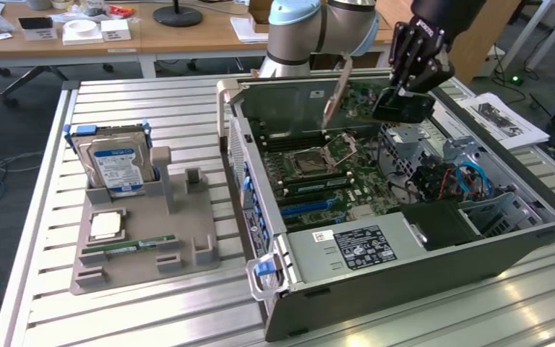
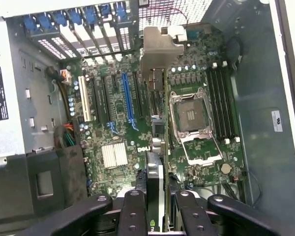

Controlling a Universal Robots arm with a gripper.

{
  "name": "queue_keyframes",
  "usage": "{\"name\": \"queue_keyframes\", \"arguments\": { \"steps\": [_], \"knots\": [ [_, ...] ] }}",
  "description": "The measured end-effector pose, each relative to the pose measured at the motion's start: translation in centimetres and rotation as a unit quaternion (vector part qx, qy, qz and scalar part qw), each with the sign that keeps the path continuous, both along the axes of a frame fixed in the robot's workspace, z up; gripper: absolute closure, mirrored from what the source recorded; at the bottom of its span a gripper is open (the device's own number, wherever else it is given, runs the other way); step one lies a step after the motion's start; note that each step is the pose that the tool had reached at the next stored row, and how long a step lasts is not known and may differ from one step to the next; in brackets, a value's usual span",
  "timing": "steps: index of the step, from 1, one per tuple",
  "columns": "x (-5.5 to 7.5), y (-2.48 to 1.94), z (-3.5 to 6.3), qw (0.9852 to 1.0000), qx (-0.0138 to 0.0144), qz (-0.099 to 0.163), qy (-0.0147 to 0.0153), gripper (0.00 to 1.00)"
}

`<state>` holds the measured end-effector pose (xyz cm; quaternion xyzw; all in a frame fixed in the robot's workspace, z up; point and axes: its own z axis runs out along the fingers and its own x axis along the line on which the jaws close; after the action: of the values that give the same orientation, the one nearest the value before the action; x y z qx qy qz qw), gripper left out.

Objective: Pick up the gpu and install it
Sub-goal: 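Insert the gpu into the slot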

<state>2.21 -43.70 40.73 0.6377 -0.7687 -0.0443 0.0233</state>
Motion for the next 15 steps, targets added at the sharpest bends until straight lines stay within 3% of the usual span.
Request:
{"name": "queue_keyframes", "arguments": {
  "steps": [7, 15],
  "knots": [
    [0.0, 0.01, -0.27, 0.9997, 0.0, 0.02, -0.0148, 0.73],
    [-0.01, 0.01, -0.53, 0.9985, 0.0001, 0.049, -0.0264, 0.73]
  ]
}}
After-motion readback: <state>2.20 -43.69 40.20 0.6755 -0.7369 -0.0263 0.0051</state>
